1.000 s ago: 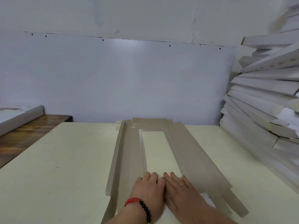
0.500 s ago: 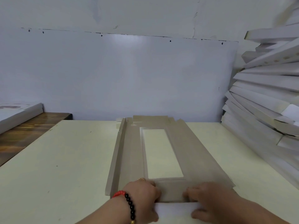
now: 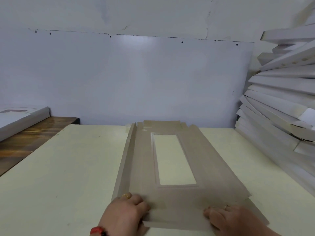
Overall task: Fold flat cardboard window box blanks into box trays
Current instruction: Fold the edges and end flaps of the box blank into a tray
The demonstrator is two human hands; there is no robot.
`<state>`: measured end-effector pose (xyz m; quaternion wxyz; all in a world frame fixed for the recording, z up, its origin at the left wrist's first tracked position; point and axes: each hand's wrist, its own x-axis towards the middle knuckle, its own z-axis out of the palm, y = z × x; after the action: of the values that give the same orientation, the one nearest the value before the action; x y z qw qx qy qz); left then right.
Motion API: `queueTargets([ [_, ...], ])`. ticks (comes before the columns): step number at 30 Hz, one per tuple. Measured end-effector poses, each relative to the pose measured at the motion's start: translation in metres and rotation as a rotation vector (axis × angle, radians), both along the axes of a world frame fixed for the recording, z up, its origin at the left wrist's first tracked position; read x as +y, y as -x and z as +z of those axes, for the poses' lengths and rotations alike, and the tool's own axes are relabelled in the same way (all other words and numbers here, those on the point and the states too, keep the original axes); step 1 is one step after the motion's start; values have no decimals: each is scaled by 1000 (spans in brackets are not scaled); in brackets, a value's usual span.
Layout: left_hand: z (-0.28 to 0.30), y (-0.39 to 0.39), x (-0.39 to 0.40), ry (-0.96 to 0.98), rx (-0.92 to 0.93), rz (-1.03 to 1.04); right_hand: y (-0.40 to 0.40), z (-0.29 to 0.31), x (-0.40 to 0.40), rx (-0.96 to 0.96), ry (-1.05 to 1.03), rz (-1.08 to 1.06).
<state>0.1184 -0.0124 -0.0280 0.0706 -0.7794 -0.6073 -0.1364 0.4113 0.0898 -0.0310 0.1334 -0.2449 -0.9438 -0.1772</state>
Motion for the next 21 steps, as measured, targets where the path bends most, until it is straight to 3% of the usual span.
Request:
queueTargets([
  [4, 5, 5, 10, 43, -56, -23, 1, 15, 3, -71, 55, -144],
  [7, 5, 8, 19, 142, -225, 55, 6, 36, 17, -119, 199, -81],
  [12, 14, 4, 35, 293, -473, 226, 20, 60, 50, -136, 408, -205],
  [15, 14, 1, 43, 312, -561, 347, 32, 53, 63, -125, 426, -268],
  [17, 11, -4, 48, 273, -513, 392, 40, 41, 70, -79, 376, -283],
  [21, 1, -23, 61, 134, -173, 422, 66, 8, 62, 12, 249, -364],
])
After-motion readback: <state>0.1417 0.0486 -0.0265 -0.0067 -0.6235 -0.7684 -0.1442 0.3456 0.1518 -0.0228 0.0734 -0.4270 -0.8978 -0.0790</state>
